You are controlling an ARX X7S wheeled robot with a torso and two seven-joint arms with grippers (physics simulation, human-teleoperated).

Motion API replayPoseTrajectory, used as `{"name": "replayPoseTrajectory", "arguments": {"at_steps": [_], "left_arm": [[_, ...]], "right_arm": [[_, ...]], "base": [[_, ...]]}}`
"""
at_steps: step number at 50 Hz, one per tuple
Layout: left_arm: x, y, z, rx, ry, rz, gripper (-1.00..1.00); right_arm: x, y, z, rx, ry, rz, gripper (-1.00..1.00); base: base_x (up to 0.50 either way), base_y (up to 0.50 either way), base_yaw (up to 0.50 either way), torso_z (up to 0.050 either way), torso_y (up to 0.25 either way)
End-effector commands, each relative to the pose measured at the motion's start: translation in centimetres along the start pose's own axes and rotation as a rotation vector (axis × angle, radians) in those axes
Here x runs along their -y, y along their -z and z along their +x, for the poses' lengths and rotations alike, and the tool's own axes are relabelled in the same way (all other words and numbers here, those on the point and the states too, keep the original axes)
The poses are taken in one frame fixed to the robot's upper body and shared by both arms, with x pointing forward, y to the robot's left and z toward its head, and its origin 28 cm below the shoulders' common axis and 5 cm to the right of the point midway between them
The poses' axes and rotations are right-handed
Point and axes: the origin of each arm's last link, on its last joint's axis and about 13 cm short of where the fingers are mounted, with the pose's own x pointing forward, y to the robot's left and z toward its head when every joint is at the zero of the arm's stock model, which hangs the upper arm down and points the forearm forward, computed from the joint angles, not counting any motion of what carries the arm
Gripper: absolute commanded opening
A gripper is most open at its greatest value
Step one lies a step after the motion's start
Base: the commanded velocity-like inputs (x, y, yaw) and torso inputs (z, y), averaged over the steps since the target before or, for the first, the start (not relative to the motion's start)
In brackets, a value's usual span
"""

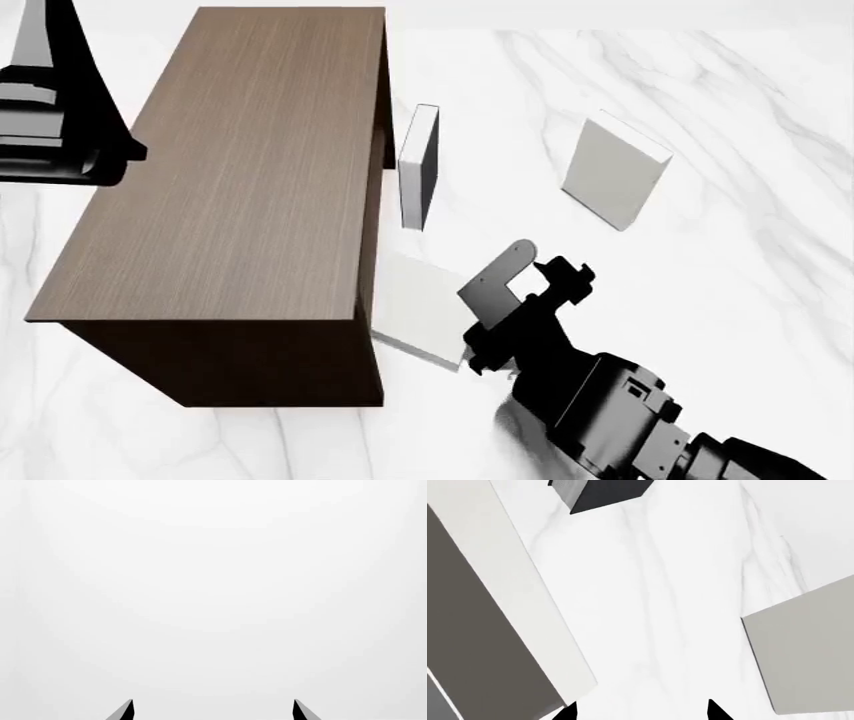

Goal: Pick up the book on the right and place it under the cabinet shelf.

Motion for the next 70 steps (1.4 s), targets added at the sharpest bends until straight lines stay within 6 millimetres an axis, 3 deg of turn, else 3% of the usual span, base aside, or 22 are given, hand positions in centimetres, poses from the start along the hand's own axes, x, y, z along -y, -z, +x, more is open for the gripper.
{"name": "replayPoseTrajectory", "arguments": {"at_steps": [1,42,70], "left_arm": [[0.0,-0.2,0.1,0.004,0.0,0.002,1.0],[-0.5,-0.4,-0.2,0.013,0.003,0.002,1.0],[-0.5,-0.6,-0.1,0.023,0.005,-0.003,1.0]], "right_arm": [[-1.2,-0.6,-0.2,0.016,-0.11,0.039,1.0],[-2.5,-2.1,1.7,0.024,-0.129,-0.017,1.0],[-3.8,-2.8,1.7,0.056,-0.193,-0.058,1.0]], "base": [[0.0,0.0,0.0,0.0,-0.01],[0.0,0.0,0.0,0.0,-0.002],[0.0,0.0,0.0,-0.001,-0.003]]}}
